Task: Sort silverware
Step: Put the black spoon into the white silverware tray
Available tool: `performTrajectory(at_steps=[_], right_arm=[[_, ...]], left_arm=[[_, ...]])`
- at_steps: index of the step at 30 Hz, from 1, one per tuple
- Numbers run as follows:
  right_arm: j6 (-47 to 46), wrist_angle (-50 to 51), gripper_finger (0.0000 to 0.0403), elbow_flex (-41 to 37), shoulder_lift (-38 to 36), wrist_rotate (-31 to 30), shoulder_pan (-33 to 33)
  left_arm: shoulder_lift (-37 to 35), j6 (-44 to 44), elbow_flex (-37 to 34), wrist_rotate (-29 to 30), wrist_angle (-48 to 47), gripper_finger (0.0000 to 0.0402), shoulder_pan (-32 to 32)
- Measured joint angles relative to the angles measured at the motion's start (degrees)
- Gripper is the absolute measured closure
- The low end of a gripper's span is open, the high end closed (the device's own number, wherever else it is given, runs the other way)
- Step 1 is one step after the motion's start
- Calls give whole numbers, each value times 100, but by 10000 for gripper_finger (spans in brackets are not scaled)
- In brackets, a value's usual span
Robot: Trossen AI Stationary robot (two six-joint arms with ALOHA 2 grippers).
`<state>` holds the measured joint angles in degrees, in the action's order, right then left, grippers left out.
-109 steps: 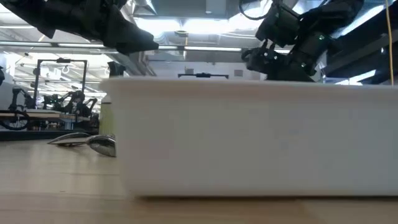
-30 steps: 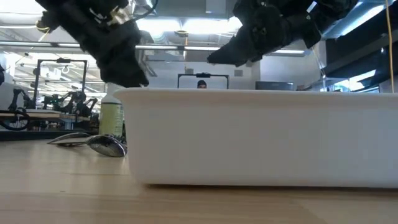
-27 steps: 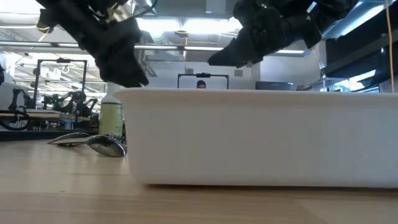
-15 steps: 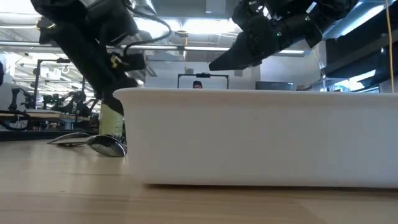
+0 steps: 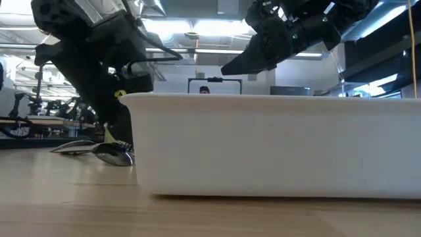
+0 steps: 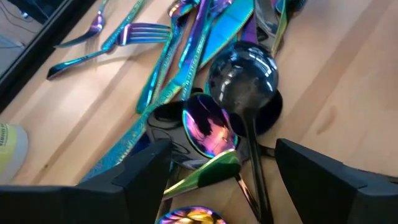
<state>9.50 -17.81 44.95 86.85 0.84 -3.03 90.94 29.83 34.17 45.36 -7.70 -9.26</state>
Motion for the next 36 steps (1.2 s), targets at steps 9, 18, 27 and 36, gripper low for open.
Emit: performTrajectory(at_steps=[9, 18, 27, 36], right_arm=[[114, 0, 320, 0, 0, -228, 0], [131, -2, 320, 0, 0, -227, 0], [133, -2, 320, 0, 0, -225, 2], [133, -21, 320, 0, 2, -425, 4]], left_arm=[[111, 131, 6, 199, -90, 163, -11], [109, 133, 8, -111, -202, 256, 76], [106, 106, 11, -529, -186, 362, 175], [42, 124, 5, -710, -166, 399, 186]])
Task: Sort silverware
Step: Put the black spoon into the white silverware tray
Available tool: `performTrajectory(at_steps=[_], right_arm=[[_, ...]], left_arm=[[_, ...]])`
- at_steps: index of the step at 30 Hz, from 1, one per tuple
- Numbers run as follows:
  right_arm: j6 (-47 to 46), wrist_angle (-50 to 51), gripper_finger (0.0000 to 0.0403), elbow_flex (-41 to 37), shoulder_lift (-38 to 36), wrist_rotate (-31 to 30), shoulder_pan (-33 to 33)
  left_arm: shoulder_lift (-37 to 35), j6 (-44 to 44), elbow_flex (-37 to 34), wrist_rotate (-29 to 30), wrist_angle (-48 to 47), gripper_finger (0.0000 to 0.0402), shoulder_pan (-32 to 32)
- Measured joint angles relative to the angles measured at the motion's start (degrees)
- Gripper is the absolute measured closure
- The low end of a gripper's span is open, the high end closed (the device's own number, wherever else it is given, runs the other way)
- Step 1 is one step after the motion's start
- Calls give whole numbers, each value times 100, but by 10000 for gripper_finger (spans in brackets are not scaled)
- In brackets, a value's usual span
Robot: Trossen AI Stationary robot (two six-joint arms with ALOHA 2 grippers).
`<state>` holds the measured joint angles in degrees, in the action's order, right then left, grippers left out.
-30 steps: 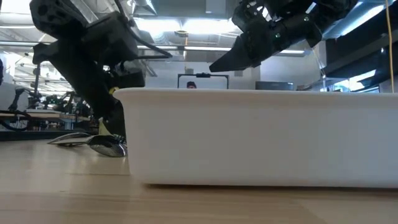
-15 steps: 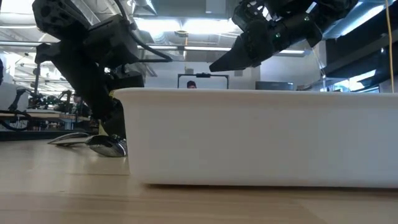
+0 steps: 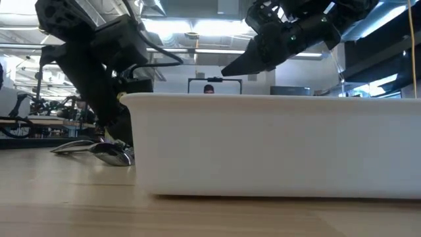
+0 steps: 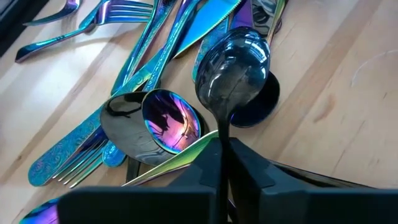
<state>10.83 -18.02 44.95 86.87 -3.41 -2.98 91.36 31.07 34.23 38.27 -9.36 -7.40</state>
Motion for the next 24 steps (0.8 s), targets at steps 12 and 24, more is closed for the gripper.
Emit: performTrajectory(at_steps=[12, 24], right_arm=[[330, 73, 320, 240, -133, -856, 0], [-443, -669, 320, -421, -949, -680, -175]], left_arm=[[-1057, 37, -25, -140, -118, 401, -4], [-1902, -269, -16, 425, 888, 401, -50]])
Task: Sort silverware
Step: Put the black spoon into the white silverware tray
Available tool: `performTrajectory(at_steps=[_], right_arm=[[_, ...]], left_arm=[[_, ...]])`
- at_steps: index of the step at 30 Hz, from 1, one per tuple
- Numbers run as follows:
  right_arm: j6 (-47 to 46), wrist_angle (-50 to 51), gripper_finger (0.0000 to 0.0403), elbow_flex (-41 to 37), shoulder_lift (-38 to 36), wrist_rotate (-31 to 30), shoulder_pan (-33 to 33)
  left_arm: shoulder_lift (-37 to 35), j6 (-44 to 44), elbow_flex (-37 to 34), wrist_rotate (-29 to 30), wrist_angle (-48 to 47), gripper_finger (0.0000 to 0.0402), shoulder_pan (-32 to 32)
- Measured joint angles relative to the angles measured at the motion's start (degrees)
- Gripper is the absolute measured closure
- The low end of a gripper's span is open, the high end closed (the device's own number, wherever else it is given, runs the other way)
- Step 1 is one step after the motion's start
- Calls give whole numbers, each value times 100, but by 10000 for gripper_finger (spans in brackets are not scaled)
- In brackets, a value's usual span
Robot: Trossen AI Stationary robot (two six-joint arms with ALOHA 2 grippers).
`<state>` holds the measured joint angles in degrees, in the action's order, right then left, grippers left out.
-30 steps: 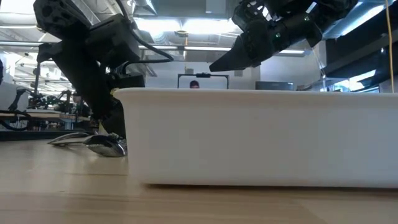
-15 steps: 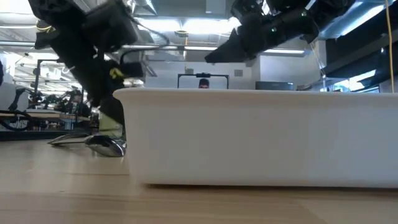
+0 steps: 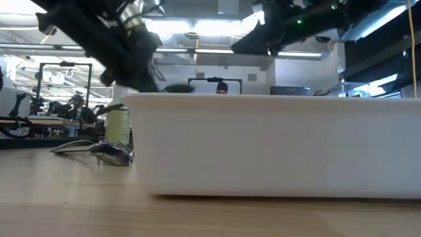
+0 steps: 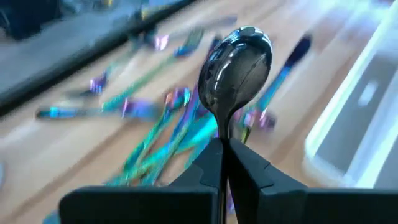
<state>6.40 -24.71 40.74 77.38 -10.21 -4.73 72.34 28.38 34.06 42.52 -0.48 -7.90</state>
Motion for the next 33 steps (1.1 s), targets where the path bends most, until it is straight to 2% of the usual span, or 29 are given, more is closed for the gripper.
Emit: performTrajectory(at_steps=[9, 13, 18, 21, 24, 33], right_arm=[[-913, -2360, 320, -1110, -26, 551, -17], [-1055, -2566, 320, -1258, -26, 683, -15], [-1055, -2916, 320, -1268, -19, 760, -11], [-1057, -3283, 320, -1202, -7, 834, -11], [-1064, -3248, 320, -975, 65, 906, -11], [-964, -3208, 320, 15, 843, 1301, -11]], left_arm=[[84, -1114, 7, 30, 2252, 401, -68], [85, -1553, 7, -97, 3156, 401, -71], [85, -2041, 7, -525, 4158, 401, -71], [87, -2271, 11, -566, 4316, 401, -73], [94, -2401, 11, -571, 4413, 401, -71], [235, -2937, 9, -892, 5222, 401, -60]])
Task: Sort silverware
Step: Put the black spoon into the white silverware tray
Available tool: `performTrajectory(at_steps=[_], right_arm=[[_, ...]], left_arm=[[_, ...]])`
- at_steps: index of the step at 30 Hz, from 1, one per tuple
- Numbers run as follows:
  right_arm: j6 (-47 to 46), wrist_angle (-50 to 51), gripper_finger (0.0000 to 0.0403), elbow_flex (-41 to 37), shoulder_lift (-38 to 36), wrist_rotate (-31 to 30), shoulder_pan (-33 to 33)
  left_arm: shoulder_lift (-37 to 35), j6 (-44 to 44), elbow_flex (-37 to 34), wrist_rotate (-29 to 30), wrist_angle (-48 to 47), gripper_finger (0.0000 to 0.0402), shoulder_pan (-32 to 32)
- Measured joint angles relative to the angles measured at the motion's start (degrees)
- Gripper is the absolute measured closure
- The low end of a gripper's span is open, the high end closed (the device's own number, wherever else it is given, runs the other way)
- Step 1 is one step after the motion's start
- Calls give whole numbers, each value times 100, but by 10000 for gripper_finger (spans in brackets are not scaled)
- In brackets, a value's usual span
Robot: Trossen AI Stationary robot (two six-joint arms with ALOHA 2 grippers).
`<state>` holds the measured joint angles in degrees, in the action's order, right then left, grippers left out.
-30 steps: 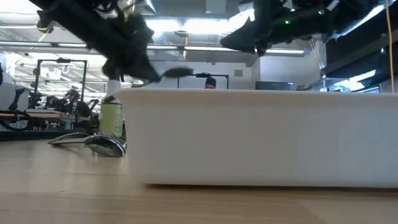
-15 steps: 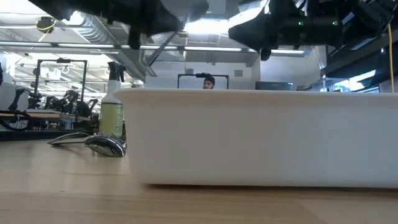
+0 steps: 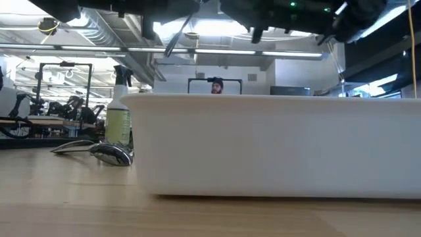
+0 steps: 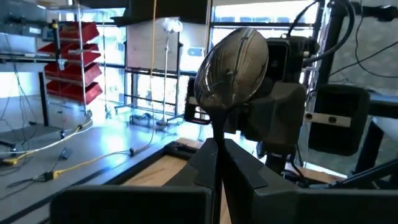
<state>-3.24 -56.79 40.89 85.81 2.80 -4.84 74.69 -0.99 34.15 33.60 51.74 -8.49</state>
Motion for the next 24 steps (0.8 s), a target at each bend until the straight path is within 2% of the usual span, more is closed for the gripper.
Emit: performTrajectory(at_steps=[5, 9, 15, 24], right_arm=[[29, 3, 319, 388, 376, 212, -2], [15, -17, 303, 603, 519, 287, 0], [13, 248, 276, 730, 522, 285, -2], [-10, 972, 276, 1138, 524, 282, -2]], left_arm=[[31, -59, 0, -71, 58, 401, 9], [38, -62, 0, -83, 52, 401, 7], [38, -71, 0, -83, 35, 401, 7], [38, -64, 2, -156, 87, 401, 46]])
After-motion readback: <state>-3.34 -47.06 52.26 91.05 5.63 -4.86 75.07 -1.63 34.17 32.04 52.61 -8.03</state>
